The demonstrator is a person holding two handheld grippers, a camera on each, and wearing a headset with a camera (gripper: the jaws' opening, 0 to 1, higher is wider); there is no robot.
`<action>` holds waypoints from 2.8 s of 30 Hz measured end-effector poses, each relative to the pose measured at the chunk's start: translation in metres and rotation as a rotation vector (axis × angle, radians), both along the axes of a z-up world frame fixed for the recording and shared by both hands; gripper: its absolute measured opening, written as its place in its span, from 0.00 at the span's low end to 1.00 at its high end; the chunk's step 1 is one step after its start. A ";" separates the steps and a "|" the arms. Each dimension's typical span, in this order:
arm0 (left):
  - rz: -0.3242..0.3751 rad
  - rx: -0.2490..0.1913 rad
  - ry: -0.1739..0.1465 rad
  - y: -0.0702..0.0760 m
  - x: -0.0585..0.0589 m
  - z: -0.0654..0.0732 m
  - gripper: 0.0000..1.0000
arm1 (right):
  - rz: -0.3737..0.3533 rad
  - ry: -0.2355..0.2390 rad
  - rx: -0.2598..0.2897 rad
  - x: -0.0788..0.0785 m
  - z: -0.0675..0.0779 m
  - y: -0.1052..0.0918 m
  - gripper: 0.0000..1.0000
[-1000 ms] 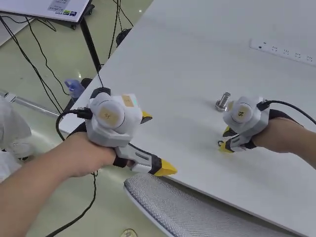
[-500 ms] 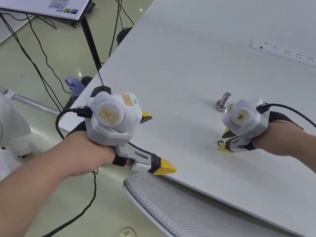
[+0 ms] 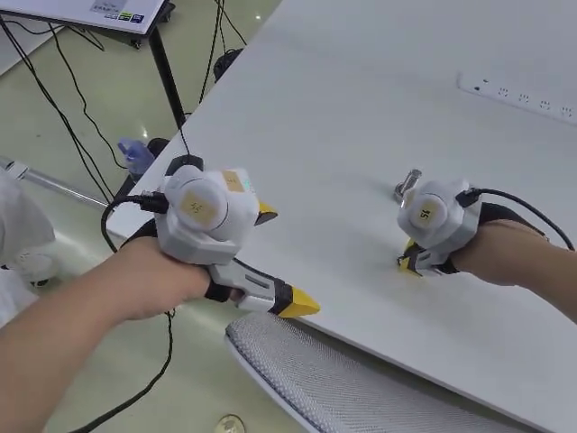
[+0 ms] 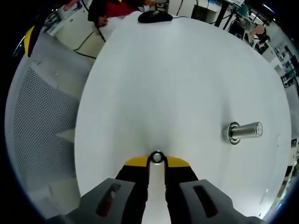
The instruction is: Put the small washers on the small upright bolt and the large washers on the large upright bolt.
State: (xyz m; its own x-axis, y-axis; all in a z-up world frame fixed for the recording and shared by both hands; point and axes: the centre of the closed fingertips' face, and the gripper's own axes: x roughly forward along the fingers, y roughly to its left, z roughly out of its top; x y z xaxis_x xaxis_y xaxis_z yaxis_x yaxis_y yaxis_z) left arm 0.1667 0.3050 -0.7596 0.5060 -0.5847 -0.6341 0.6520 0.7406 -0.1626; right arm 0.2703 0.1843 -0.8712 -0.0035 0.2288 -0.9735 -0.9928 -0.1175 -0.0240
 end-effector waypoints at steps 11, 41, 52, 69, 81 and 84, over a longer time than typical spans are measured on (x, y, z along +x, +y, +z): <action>0.002 -0.001 -0.008 -0.001 -0.002 0.002 0.85 | -0.054 0.025 0.026 0.000 0.000 -0.002 0.12; 0.016 -0.003 -0.044 -0.004 0.008 0.006 0.89 | -0.273 0.019 0.046 0.026 0.035 -0.083 0.12; 0.029 -0.002 -0.057 -0.005 0.012 0.007 0.89 | -0.345 0.002 0.044 0.044 0.041 -0.119 0.12; 0.043 0.007 -0.073 -0.008 0.023 0.003 0.89 | -0.398 -0.046 0.095 0.090 0.069 -0.119 0.12; 0.051 0.003 -0.072 -0.008 0.028 0.001 0.88 | -0.356 -0.068 0.093 0.109 0.071 -0.103 0.12; 0.050 0.001 -0.073 -0.007 0.030 0.002 0.89 | -0.356 -0.066 0.093 0.112 0.070 -0.101 0.12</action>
